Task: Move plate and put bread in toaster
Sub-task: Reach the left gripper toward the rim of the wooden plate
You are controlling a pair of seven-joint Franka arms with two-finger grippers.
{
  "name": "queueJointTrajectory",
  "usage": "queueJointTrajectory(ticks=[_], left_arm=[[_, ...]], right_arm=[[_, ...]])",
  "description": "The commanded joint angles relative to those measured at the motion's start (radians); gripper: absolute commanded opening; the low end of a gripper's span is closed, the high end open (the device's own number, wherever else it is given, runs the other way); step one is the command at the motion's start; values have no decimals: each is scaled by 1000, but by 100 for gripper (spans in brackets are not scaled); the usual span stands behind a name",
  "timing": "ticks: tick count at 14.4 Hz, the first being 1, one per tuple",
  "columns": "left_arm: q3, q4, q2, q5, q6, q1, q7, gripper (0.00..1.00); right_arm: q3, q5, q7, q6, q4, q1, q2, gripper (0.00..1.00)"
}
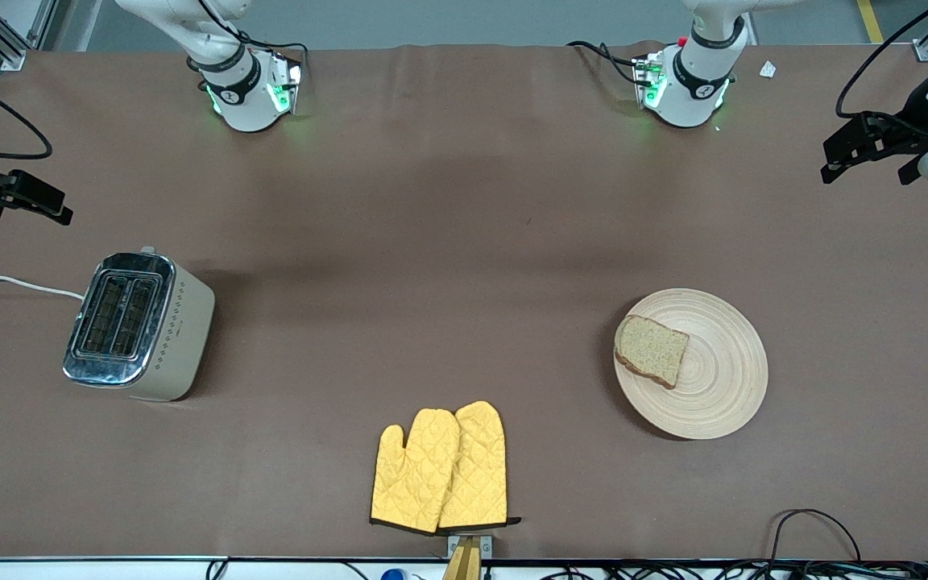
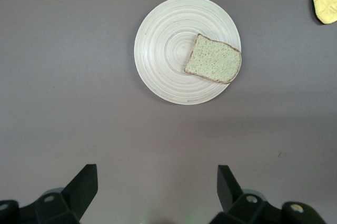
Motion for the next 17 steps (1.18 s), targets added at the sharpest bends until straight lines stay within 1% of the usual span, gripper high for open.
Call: queueJointTrajectory(ticks=[1,3,5,7,9,11,13,15,17], left_arm=[[2,26,10,-1,-1,3,3,100],[3,37,19,-1,-1,8,6,100],[25,42,38,-1,-1,15,23,100],[25,40,79,-35,2,66,23,100],[25,40,140,-143,18,123,21,100],[25,27,208,-232,67,187,23,100],[25,17,266,-265,138,203,55,100],[23,19,335,-288,193,227,149,100],[25,19,407,-375,236,250,269,100]], right_arm=[[8,4,8,12,-14,-12,-9,100],[8,4,8,12,-14,-12,-9,100],[9,4,10,12,-11,-10,-12,100],[11,6,10,10,-8,-7,-21,100],[12,16,10,13,-5,-9,-25,100],[11,18,8,19,-5,-10,-23,100],[9,18,10,19,-5,-10,-21,100],[9,18,10,19,-8,-10,-21,100],[9,18,10,19,-13,-9,-21,100]])
